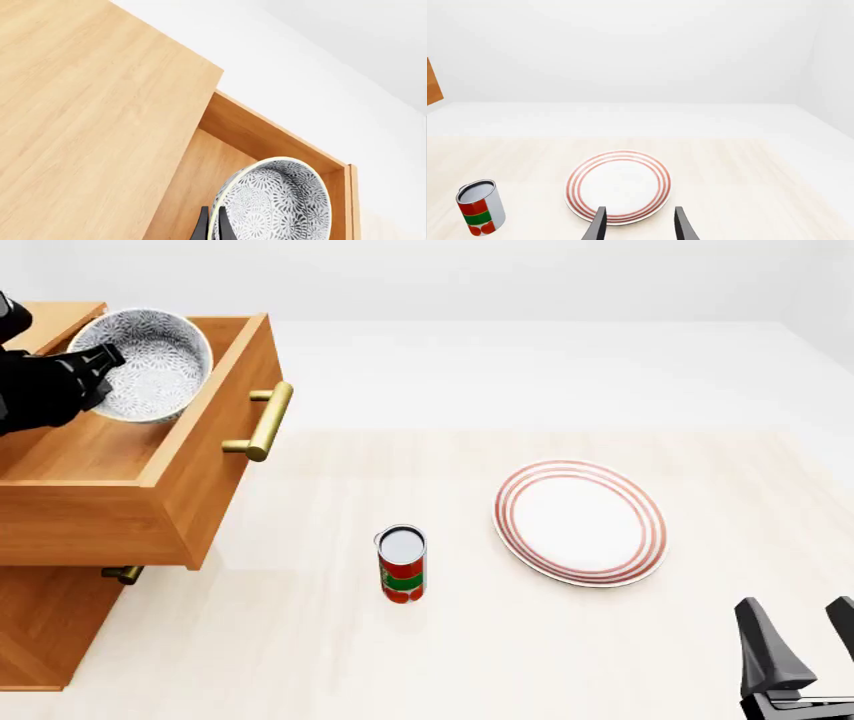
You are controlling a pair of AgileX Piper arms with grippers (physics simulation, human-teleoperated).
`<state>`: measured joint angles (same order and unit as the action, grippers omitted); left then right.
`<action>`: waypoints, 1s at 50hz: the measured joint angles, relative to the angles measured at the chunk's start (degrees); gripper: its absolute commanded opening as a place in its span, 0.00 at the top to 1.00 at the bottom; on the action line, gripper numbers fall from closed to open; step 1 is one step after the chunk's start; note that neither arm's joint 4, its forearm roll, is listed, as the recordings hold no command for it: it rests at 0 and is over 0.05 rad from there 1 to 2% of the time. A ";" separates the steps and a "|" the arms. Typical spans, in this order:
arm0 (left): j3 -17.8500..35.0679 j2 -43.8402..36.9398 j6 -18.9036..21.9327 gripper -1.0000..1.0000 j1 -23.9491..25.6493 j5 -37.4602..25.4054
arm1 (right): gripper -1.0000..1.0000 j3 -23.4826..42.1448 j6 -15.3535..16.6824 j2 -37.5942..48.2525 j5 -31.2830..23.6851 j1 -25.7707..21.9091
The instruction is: Put the bowl in the top drawer of the cabinet.
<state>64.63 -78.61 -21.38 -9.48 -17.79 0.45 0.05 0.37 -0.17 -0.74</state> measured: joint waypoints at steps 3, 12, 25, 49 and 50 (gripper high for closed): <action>0.04 0.02 0.31 0.00 -0.07 0.00 | 0.00 0.00 0.00 0.00 0.00 0.00; 0.28 0.02 1.30 0.00 -0.33 -0.23 | 0.00 0.00 0.00 0.00 0.00 0.00; 0.64 -0.05 2.00 0.00 -0.47 -1.00 | 0.00 0.00 0.00 0.00 0.00 0.00; 0.91 1.53 1.75 0.00 -0.32 -5.72 | 0.00 0.00 0.00 0.00 0.00 0.00; 0.87 1.89 1.71 0.00 -0.39 -5.99 | 0.00 0.00 0.00 0.00 0.00 0.00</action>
<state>65.50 -76.73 -19.67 -9.87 -23.78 0.45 0.05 0.37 -0.17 -0.74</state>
